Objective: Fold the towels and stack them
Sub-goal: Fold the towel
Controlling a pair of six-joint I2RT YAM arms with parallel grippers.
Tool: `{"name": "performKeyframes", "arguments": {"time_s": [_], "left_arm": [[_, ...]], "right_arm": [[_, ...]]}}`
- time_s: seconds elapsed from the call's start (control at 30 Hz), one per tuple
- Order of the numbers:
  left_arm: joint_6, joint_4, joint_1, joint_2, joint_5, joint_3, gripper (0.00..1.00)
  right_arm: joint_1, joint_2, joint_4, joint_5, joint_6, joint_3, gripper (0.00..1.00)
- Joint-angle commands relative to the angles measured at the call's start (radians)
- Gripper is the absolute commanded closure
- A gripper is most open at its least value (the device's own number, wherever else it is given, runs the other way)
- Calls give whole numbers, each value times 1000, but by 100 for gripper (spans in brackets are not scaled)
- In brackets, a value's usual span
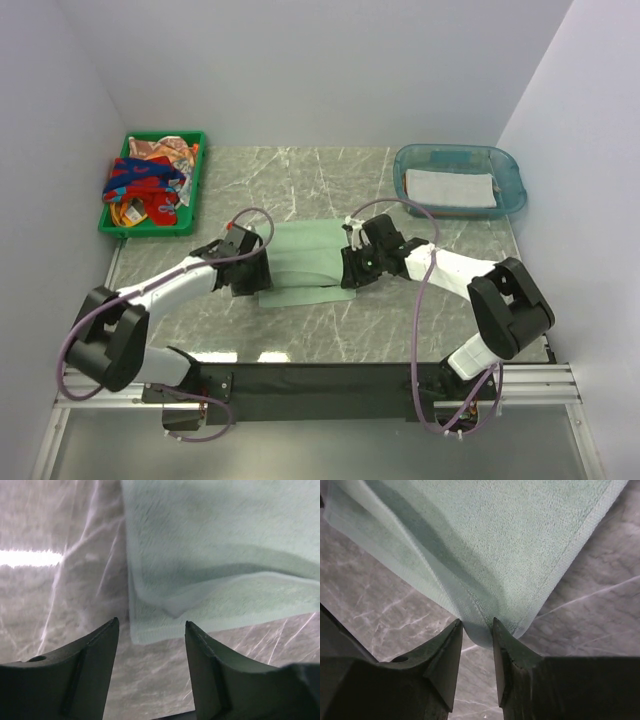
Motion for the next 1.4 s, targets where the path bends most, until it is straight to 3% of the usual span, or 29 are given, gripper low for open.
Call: {"name": "performKeyframes", "arguments": {"time_s": [0.0,0.23,0.4,0.57,1.03,1.37], "left_arm": [[-75,50,-2,-87,-4,-49,38],[-144,-5,-2,-265,-64,-73,25],[-195,1,-2,-354,-90,-85,26],[-247,68,-4,-329,-30,-119,27],[-266,147,-80,-128,-93,-160,52],[-263,145,-123,-55,-147,-148,78]], "right_arm": [[8,-17,-16,-8,45,-26,60],[6,-89,-34,-11,77,-92,56],[32,-160,-77,-14,27,-68,54],[48,-172,-62,-38,44,-71,52],[45,-327,156,305,352,-246,52],[45,-321,216,344,450,-324,53]]}}
